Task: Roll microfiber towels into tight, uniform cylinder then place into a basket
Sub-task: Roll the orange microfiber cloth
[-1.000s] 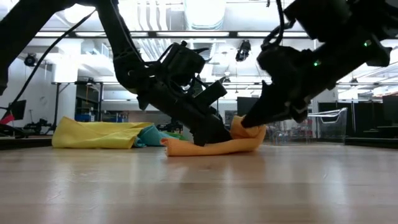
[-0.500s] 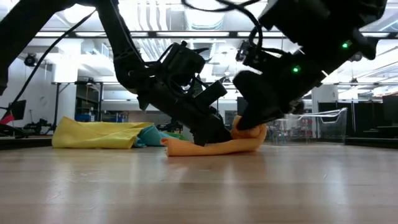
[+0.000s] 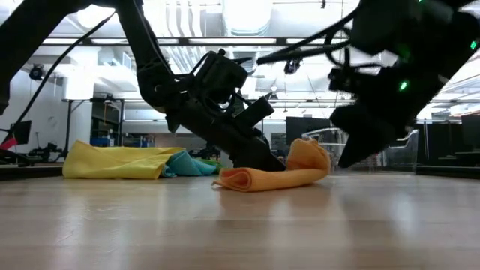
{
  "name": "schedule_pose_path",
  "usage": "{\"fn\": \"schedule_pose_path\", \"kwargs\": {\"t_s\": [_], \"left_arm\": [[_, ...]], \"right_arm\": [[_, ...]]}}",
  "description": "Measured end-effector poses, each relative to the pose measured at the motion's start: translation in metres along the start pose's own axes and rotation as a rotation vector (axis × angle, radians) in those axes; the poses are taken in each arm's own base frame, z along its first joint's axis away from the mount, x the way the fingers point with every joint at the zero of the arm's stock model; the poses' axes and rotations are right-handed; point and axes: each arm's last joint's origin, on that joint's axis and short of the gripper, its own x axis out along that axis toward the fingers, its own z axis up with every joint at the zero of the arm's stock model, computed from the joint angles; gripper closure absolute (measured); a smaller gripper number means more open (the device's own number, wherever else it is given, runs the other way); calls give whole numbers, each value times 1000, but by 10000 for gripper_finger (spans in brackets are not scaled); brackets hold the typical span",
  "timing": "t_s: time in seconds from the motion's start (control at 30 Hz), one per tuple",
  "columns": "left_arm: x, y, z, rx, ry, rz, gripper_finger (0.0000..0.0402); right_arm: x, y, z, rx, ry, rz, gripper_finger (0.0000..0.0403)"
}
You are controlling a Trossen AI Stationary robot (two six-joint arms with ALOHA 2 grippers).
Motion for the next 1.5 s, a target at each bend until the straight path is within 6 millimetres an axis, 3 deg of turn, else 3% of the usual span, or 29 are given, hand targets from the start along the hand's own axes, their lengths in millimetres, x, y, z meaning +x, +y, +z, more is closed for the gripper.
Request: {"fn": "schedule_pose_path", "kwargs": {"t_s": [0.17, 0.27, 0.43, 0.6, 0.77, 1.03, 1.27, 1.5], "left_arm": [[0, 0, 1, 0, -3, 1, 402], [1, 1, 2, 0, -6, 2, 402], [1, 1, 3, 0, -10, 2, 402], [1, 1, 3, 1, -15, 2, 402], [1, 0, 3, 4, -16, 1, 402], [1, 0, 4, 5, -18, 1, 402], [0, 1, 4, 5, -19, 2, 402], [0, 1, 8, 31, -47, 11, 402]], "right_arm": [[-24, -6, 16, -11, -49, 34, 394], [-26, -11, 28, -17, -127, 48, 394], [0, -30, 48, -20, -154, 25, 394], [35, -51, 68, -23, -93, 146, 394], [45, -66, 81, -40, -76, 207, 394], [33, -54, 76, -76, -22, 390, 394], [22, -42, 64, -88, 4, 423, 394], [26, -46, 48, -62, 22, 359, 394]]}}
